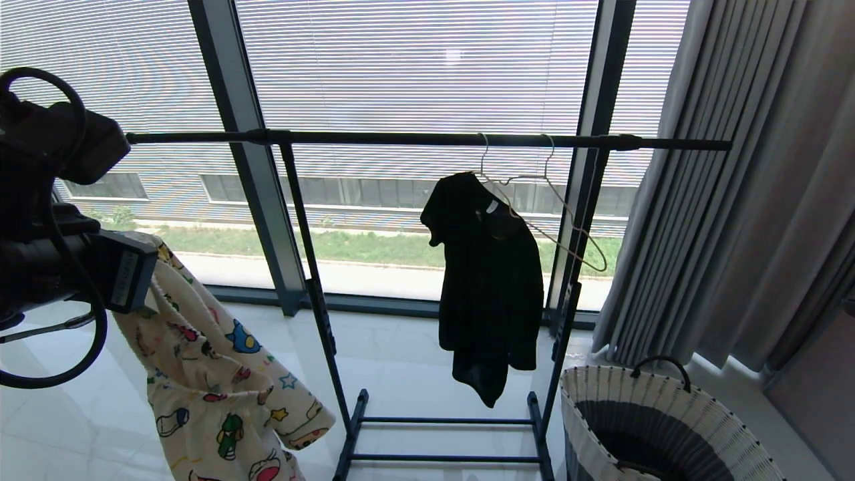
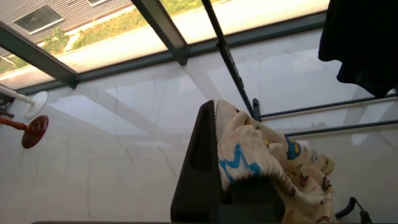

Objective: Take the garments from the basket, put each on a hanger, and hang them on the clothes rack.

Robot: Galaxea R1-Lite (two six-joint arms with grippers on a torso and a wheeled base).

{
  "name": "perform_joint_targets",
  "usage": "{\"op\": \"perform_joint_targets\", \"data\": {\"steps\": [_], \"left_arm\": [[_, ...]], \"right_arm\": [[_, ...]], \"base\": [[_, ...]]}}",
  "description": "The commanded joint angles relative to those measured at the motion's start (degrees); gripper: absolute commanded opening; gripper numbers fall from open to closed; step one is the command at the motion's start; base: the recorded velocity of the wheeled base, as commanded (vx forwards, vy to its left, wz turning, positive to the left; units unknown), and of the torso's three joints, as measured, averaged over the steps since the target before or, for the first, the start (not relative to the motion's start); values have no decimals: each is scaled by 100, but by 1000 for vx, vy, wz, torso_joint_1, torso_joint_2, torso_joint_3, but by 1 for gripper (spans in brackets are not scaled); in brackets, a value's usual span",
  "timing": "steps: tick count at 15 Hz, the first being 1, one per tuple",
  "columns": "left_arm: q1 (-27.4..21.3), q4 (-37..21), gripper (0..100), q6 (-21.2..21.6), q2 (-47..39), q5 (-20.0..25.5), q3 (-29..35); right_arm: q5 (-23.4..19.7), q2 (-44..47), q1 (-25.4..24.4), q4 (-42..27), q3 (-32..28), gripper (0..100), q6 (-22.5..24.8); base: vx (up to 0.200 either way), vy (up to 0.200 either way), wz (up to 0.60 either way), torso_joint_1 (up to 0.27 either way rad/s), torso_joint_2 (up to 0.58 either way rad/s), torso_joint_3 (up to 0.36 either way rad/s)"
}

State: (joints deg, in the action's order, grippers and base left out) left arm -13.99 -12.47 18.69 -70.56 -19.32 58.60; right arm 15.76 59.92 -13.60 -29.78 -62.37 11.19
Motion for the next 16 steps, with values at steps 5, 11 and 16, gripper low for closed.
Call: {"op": "perform_joint_targets", "data": {"steps": [5,11,16], "left_arm": [[-7,-1,0,-6,-19,7,-33],[-24,-1,0,-23,-19,16,-33],[-24,-1,0,-23,-19,16,2]], "right_arm": [[-1066,90,104,289,278,100,15],[-1576,451,262,992,278,100,15],[-1787,626,262,1229,269,100,23]], "base": [[0,0,0,0,0,0],[167,0,0,0,0,0],[200,0,0,5,1,2]]}}
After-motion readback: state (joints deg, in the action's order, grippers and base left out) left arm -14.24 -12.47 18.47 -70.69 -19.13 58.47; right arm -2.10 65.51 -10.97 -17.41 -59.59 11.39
